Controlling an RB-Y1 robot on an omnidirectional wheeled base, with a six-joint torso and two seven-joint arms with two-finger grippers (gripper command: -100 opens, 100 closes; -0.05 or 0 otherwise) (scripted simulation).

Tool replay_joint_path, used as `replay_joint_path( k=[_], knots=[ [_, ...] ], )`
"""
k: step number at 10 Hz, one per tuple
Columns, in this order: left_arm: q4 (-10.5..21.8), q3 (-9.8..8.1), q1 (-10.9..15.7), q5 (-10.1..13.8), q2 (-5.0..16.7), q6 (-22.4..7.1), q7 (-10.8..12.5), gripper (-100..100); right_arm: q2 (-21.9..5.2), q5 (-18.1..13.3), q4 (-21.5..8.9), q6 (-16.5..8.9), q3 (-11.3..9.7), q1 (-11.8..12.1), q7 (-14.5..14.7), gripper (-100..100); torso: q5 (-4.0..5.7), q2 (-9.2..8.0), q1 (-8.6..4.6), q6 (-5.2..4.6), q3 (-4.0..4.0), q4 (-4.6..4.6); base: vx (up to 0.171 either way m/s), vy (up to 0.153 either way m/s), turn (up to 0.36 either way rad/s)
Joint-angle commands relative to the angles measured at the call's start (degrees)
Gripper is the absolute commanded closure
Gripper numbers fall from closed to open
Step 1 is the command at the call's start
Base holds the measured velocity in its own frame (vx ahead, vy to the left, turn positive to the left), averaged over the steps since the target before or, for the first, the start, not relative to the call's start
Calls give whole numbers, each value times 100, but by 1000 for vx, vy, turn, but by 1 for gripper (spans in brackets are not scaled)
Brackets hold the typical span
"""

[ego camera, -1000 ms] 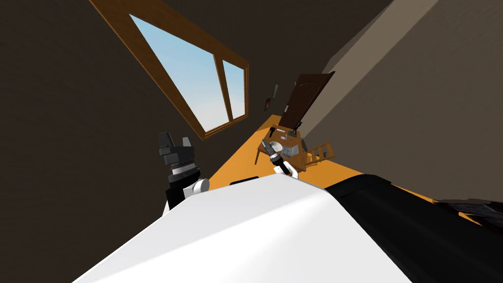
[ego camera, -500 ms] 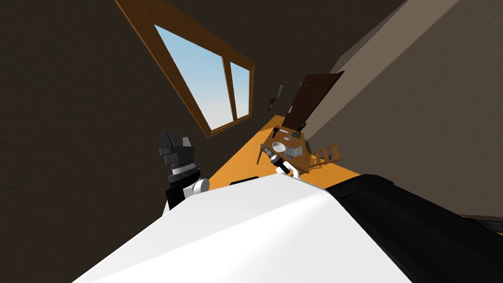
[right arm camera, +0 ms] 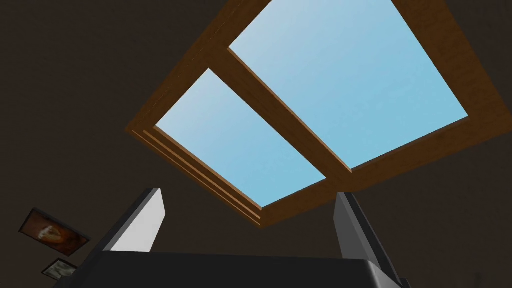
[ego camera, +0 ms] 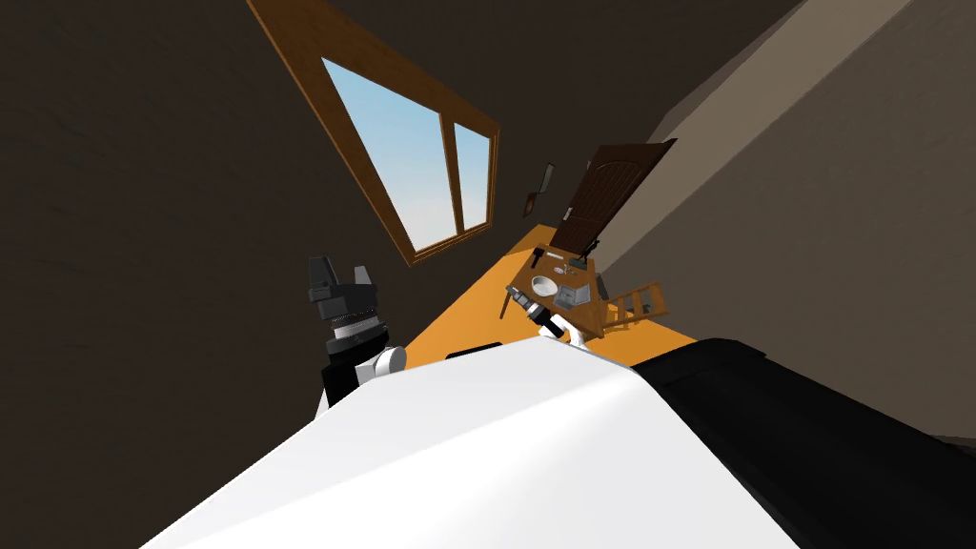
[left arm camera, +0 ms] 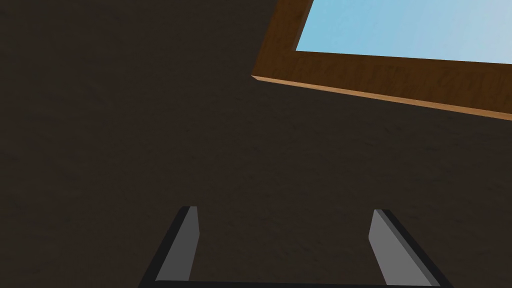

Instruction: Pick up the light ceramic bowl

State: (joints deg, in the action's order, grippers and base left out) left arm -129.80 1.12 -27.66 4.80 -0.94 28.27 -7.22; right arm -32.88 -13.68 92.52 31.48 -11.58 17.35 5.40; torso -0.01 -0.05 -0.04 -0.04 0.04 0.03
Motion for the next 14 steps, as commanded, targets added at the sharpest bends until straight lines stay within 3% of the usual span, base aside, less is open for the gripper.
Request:
replay_joint_path(
  k=[1, 3, 6, 8, 9, 14],
  knots=[
    [0, 0, 0, 0, 0, 0, 0, 0, -214, -164, -286, -1, -96, -154, 127, -100, 0, 0, 0, 0, 0, 0, -11, 19, 158],
    [0, 0, 0, 0, 0, 0, 0, 0, -214, -164, -485, -1, -96, -154, 127, -100, 0, 0, 2, 0, 0, 0, -8, 16, 27],
    [0, 0, 0, 0, 0, 0, 0, 0, -595, -500, -1119, 25, -295, -317, 421, -100, 0, 2, 1, 0, -1, -1, -3, 18, 120],
    [0, 0, 0, 0, 0, 0, 0, 0, -595, -500, -1265, 25, -295, -317, 421, -100, 0, 2, 0, 0, -1, -1, 1, 8, 31],
    [0, 0, 0, 0, 0, 0, 0, 0, -777, -671, -1462, 40, -403, -390, 568, -100, 0, 2, -2, -1, -1, -1, 3, 11, 181],
    [0, 0, 0, 0, 0, 0, 0, 0, -1124, -1015, -2411, 71, -627, -525, 858, -100, 1, 7, -5, 1, -4, -1, 8, 3, 92]
  ],
)
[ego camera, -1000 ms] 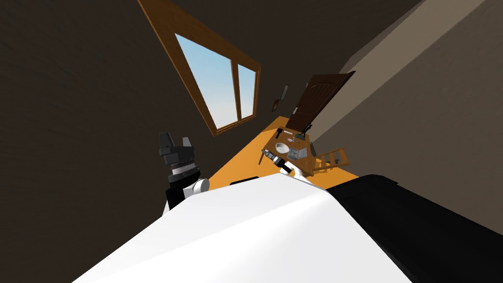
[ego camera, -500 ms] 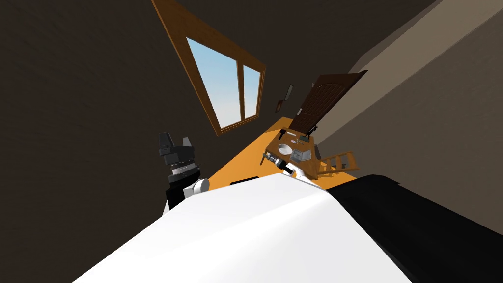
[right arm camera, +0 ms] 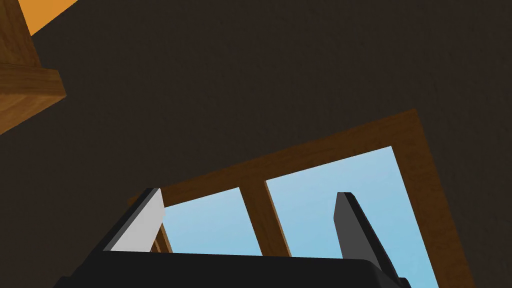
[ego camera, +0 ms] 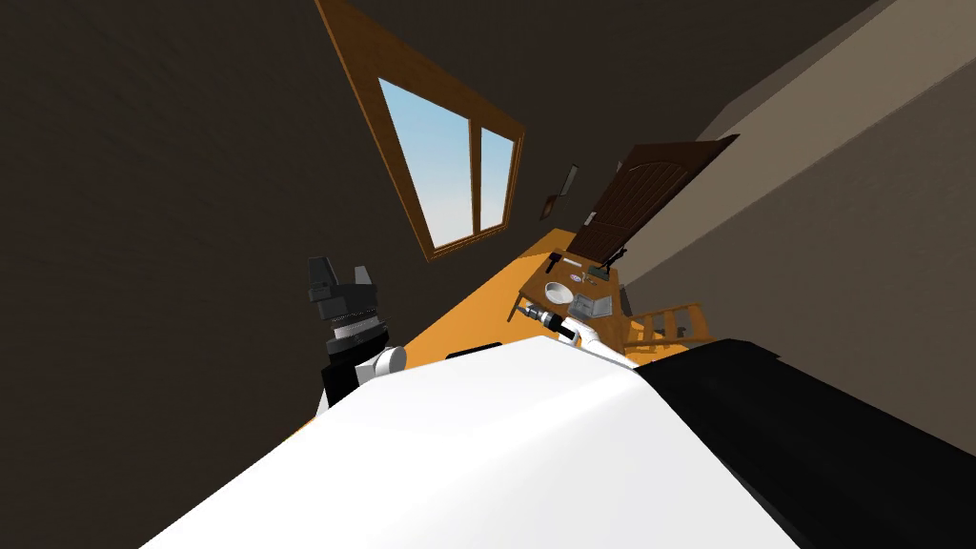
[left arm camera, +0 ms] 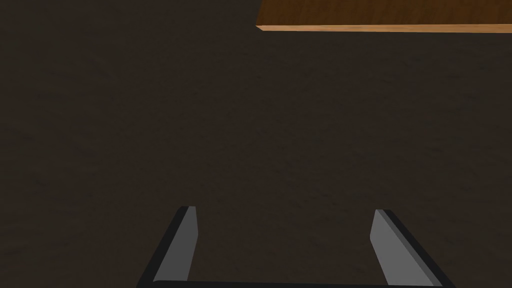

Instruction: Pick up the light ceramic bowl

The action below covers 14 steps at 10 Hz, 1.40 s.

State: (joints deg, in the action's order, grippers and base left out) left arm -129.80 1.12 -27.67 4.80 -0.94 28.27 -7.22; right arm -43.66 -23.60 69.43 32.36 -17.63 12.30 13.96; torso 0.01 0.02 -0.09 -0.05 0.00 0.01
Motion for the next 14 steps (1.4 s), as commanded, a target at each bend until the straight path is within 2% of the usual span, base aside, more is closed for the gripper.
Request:
replay_joint_path(
  k=[1, 3, 4, 7, 8, 9, 11, 12, 13, 14],
  knots=[
    [0, 0, 0, 0, 0, 0, 0, 0, -209, -194, -286, -2, -131, -86, 147, -100, 0, 0, 0, 0, 0, 0, 16, 0, 144],
    [0, 0, 0, 0, 0, 0, 0, 0, -209, -194, -472, -2, -131, -86, 147, -100, 0, 1, -1, -1, -1, 0, 7, -3, 38],
    [0, 0, 0, 0, 0, 0, 0, 0, -363, -365, -676, 10, -235, -153, 293, -100, 0, -1, 0, -1, 1, 0, 10, 3, 141],
    [0, 0, 0, 0, 0, 0, 0, 0, -641, -702, -1528, 30, -428, -286, 585, -100, 0, 4, -2, -2, -2, -1, 19, -2, 139],
    [0, 0, 0, 0, 0, 0, 0, 0, -641, -702, -1528, 30, -428, -286, 585, -100, -1, 1, 0, -1, -1, 0, 12, 1, 53],
    [0, 0, 0, 0, 0, 0, 0, 0, -771, -866, -1731, 37, -516, -352, 731, -100, 0, 1, 1, 0, -1, 0, 15, 5, 120],
    [0, 0, 0, 0, 0, 0, 0, 0, -771, -866, -1857, 37, -516, -352, 731, -100, 0, 2, 2, -1, -1, 0, 9, 0, 35],
    [0, 0, 0, 0, 0, 0, 0, 0, -898, -1026, -2023, 40, -595, -417, 874, -100, -1, -2, 2, -2, 1, 1, 9, 7, 129],
    [0, 0, 0, 0, 0, 0, 0, 0, -898, -1026, -2174, 40, -595, -417, 874, -100, -1, 0, 3, 2, 0, 1, 12, 0, 59],
    [0, 0, 0, 0, 0, 0, 0, 0, -1026, -1181, -2477, 40, -668, -482, 1015, -100, 0, 1, 2, -2, 0, 0, 15, 3, 96]
  ],
)
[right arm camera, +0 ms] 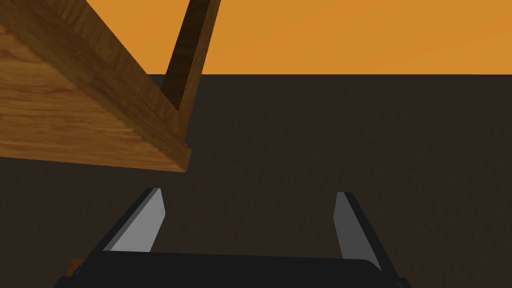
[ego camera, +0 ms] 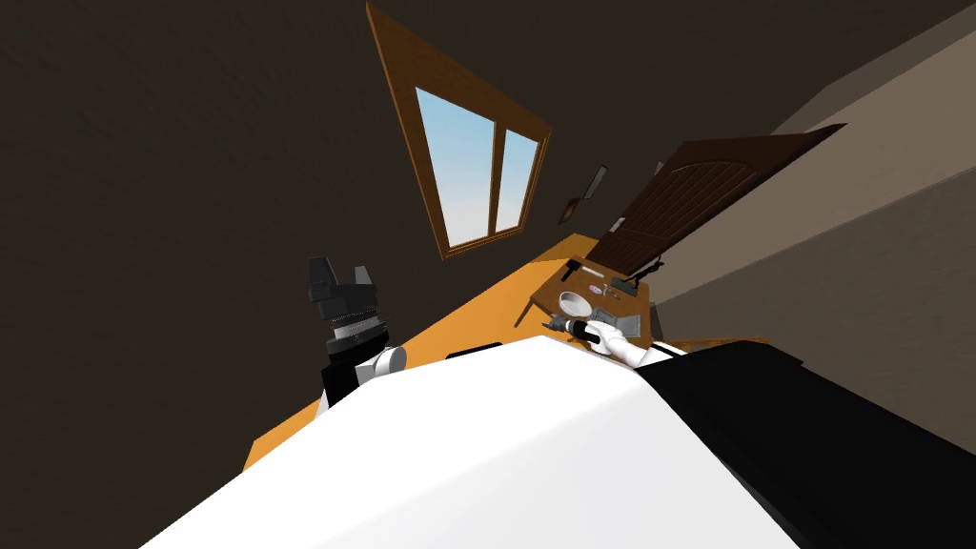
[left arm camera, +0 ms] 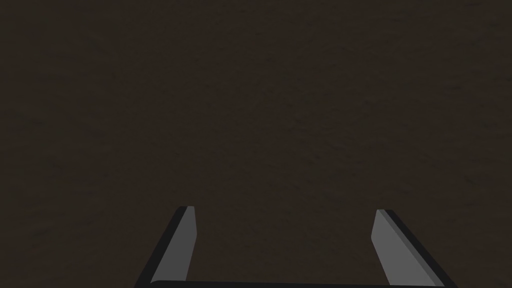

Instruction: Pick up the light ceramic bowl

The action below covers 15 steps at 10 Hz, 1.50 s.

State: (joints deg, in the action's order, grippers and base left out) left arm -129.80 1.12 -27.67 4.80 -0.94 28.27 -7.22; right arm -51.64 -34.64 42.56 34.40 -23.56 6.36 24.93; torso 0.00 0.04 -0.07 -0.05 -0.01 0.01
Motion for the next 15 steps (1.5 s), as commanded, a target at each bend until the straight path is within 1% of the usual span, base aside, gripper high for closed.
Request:
replay_joint_path(
  k=[1, 2, 3, 4, 5, 6, 7, 9, 11, 12, 13, 14, 15],
  knots=[
    [0, 0, 0, 0, 0, 0, 0, 0, -227, -77, 210, -164, -75, 112, -82, -100, 0, 0, 0, 0, 0, 0, 15, 0, 69],
    [0, 0, 0, 0, 0, 0, 0, 0, -227, -77, 210, -164, -75, 112, -82, -100, -1, 0, 0, -1, 0, 0, 9, -3, -3],
    [0, 0, 0, 0, 0, 0, 0, 0, -353, -225, -76, -167, -141, 52, 55, -100, 0, -3, 1, -3, 2, 1, 15, 1, 70],
    [0, 0, 0, 0, 0, 0, 0, 0, -473, -368, -269, -174, -202, -4, 187, -100, -1, -1, 0, 0, 1, 1, 31, -8, 153],
    [0, 0, 0, 0, 0, 0, 0, 0, -473, -368, -343, -174, -202, -4, 187, -100, 0, 3, -2, 0, -2, 0, 28, -13, 70],
    [0, 0, -1, 0, 0, 0, 0, 0, -582, -504, -542, -183, -259, -54, 315, -100, 1, 5, -4, -1, -3, -1, 35, -14, 96],
    [0, 0, 0, 0, 0, 0, 0, 0, -582, -504, -576, -183, -259, -54, 315, -100, 0, 6, -5, -1, -3, -1, 29, -21, 38],
    [0, -1, -1, 0, 0, 0, 0, 0, -759, -757, -1028, -205, -366, -129, 551, -100, 2, 6, -10, -1, -3, -1, 44, -42, 87],
    [0, -1, -1, 0, 1, 0, 0, 0, -873, -977, -1367, -226, -465, -169, 753, -100, 5, 18, -21, -1, -10, -4, 68, -72, 94],
    [0, -1, -1, 0, 1, 0, 0, 0, -873, -977, -1367, -226, -465, -169, 753, -100, 6, 19, -29, -3, -11, -4, 45, -61, 20],
    [0, -1, -1, 0, 1, 0, 0, 0, -902, -1070, -1499, -235, -511, -175, 837, -100, 7, 13, -22, -2, -8, -3, 42, -44, 33],
    [0, -1, -1, 0, 1, 0, 0, 0, -894, -1214, -1678, -241, -600, -160, 960, -100, 6, 12, -17, -1, -7, -3, 81, -96, 80],
    [0, -1, -1, 0, 1, 0, 0, 0, -894, -1214, -1678, -241, -600, -160, 960, -100, 7, 21, -32, -2, -12, -4, 66, -87, 35]
  ],
)
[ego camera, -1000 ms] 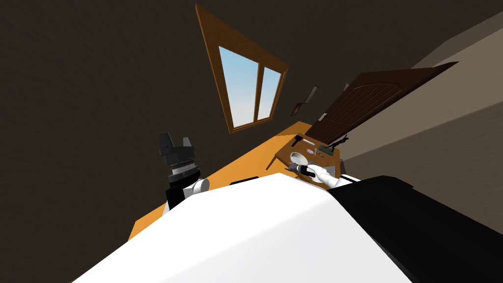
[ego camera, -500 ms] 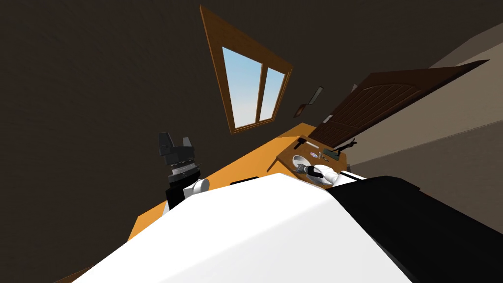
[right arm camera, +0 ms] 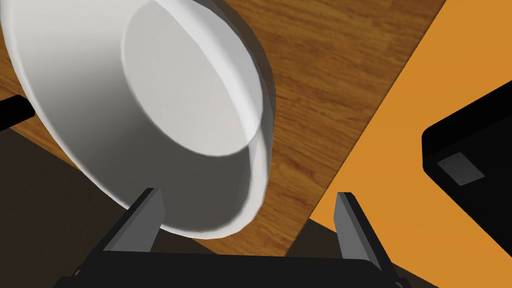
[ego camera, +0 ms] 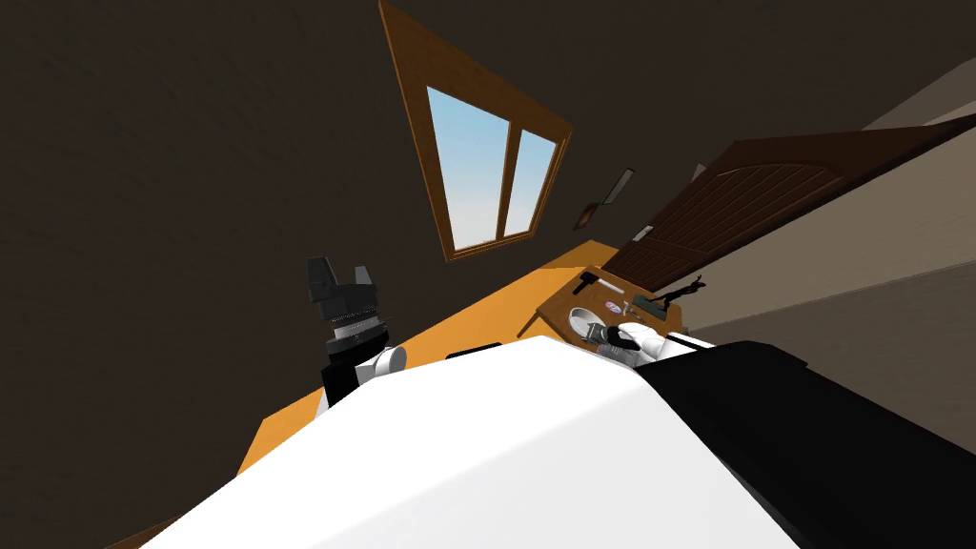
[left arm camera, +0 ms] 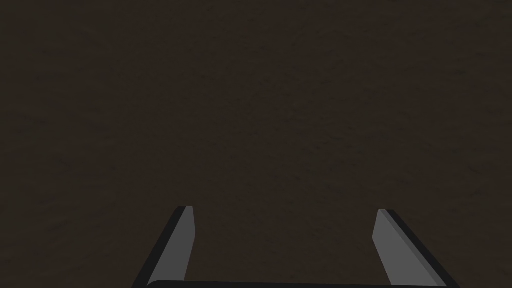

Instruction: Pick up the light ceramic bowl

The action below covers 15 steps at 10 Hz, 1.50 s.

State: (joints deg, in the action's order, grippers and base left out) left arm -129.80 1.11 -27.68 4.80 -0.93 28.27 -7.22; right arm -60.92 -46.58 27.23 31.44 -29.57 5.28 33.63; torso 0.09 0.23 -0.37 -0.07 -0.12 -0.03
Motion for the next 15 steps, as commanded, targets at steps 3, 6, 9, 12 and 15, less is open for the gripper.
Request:
replay_joint_path(
  k=[3, 6, 9, 12, 15],
  knots=[
    [0, 0, 0, 0, 0, 0, 0, 0, 75, -65, -189, 59, -39, -33, 124, -100, -3, -14, 16, 0, 8, 3, 22, -37, 5],
    [0, 1, 1, 0, -1, 0, 0, 0, 137, -20, -249, -35, -41, 5, -21, -100, -8, -24, 34, -1, 14, 6, -22, -7, 100],
    [0, 1, 2, 0, -1, 0, 0, 0, 225, 30, -376, -97, -31, 20, -116, -100, -5, -58, 21, -3, 34, 13, -91, -32, 170],
    [0, 1, 2, 0, -1, -1, 0, 0, 357, 104, -566, -189, -15, 42, -258, -100, -5, -62, 18, -3, 36, 14, -96, -33, 221],
    [0, 0, 1, 0, -1, 0, 0, 0, 489, 179, -757, -282, 1, 63, -401, -100, -5, -49, 25, -4, 29, 11, -79, -15, 175]
  ],
)
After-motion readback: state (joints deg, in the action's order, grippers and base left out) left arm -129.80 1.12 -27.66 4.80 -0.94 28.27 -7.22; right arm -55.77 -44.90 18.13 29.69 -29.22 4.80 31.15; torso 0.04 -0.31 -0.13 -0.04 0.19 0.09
